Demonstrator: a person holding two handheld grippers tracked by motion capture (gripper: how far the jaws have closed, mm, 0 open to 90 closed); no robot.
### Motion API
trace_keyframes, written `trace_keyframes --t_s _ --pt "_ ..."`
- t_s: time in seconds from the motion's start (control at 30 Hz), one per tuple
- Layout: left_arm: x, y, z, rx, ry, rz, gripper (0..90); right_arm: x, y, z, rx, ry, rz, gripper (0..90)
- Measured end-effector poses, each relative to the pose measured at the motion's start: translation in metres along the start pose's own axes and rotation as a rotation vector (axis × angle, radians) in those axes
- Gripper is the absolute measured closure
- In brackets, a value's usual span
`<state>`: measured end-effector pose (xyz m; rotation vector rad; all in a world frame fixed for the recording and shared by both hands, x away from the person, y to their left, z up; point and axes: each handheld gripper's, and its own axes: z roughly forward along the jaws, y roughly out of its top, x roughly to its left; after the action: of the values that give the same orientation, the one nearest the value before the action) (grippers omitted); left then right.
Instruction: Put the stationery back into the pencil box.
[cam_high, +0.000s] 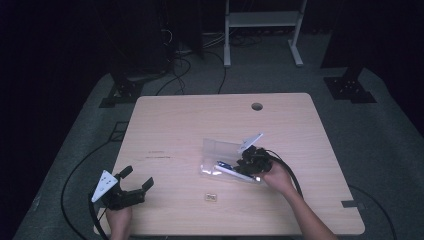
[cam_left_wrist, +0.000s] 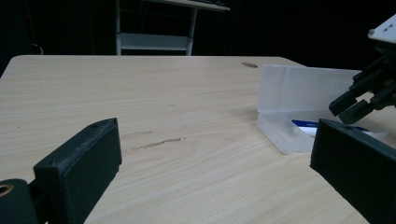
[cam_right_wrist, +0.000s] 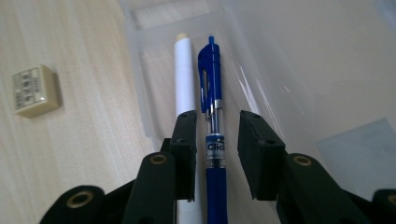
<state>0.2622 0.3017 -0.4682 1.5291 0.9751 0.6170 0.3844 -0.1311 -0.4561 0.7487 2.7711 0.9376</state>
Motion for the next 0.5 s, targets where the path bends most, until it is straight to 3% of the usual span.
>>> trace_keyframes --t_s 0.4,0.5 --pt "0.0 0.0 0.0 0.002 0.002 0.0 1.1 0.012 -0.003 -0.015 -0.035 0.025 -0.016 56.3" --pt "0.0 0.0 0.0 0.002 0.002 -0.001 1.1 0.019 -0.003 -0.021 -0.054 0.055 -0.032 53.6"
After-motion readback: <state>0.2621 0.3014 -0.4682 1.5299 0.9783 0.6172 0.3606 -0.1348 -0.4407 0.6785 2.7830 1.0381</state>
